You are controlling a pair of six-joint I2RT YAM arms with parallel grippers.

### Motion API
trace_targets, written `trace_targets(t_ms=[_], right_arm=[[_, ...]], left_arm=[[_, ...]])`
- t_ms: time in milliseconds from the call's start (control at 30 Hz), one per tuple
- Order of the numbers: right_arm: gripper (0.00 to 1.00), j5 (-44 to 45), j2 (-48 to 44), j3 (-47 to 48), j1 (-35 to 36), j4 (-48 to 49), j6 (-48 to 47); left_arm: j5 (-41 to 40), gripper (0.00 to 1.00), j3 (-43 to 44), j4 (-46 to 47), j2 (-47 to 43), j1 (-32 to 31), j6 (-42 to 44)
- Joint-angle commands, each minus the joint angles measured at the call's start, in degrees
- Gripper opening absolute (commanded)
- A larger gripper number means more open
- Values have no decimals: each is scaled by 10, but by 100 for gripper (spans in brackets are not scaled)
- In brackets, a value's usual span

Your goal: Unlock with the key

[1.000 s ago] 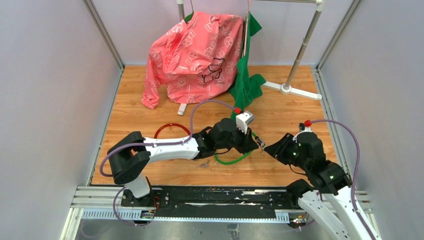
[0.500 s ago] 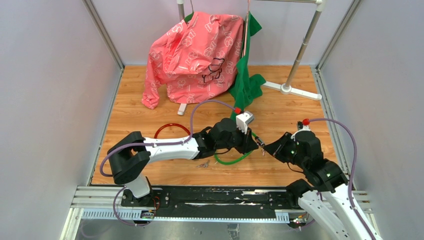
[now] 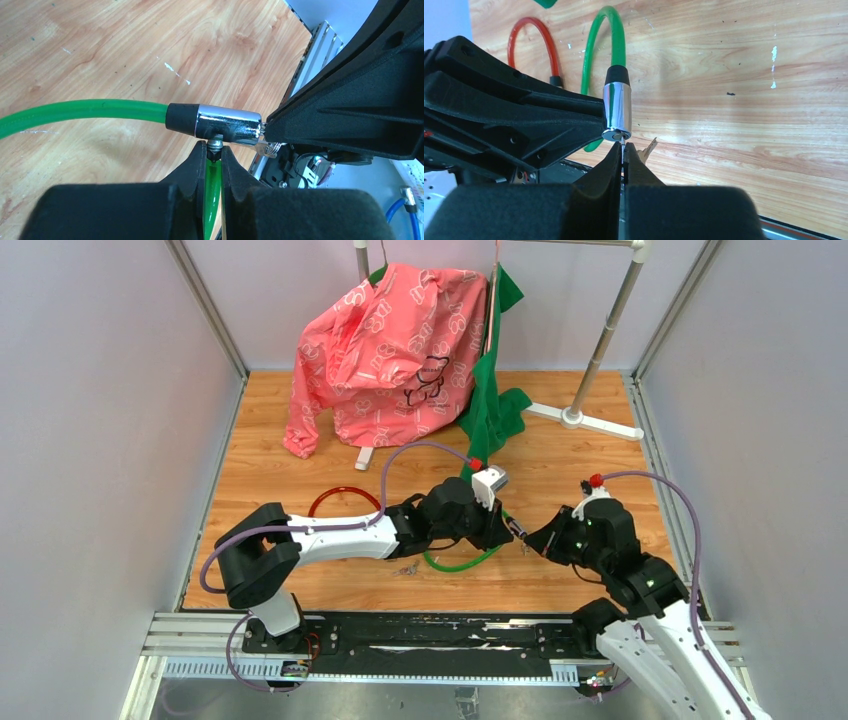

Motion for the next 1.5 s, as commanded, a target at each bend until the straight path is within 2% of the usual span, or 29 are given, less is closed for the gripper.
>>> trace_targets(t_ms=[0, 367, 533, 633, 733, 800, 1000, 1167, 1300, 1467], right_arm=[[0, -10, 20, 19, 0, -49, -113], [0, -20, 40, 63, 4, -54, -197], [0, -19, 51, 88, 22, -53, -230], [0, 13, 66, 111, 45, -69, -245], [0, 25, 71, 120, 48, -72, -224], [0, 35, 63, 114, 48, -63, -178], [0, 46, 8, 36, 47, -7, 83], [0, 67, -76, -31, 48, 16, 289], [0, 90, -119, -57, 47, 7, 402], [0, 75, -147, -101, 47, 22, 518]], left_arm=[[17, 0, 30, 12, -20, -4, -9], [39, 0, 141, -151, -6, -4, -33], [65, 0, 219, -265, 10, -4, -38], [79, 0, 264, -324, 22, -4, -25], [80, 0, 269, -323, 20, -3, -16], [75, 0, 246, -287, 11, -3, -18], [50, 0, 177, -192, -8, -5, -18], [12, 0, 131, -133, -23, -12, -3], [-8, 0, 104, -91, -24, -21, 1], [-30, 0, 90, -55, -18, -33, -4]])
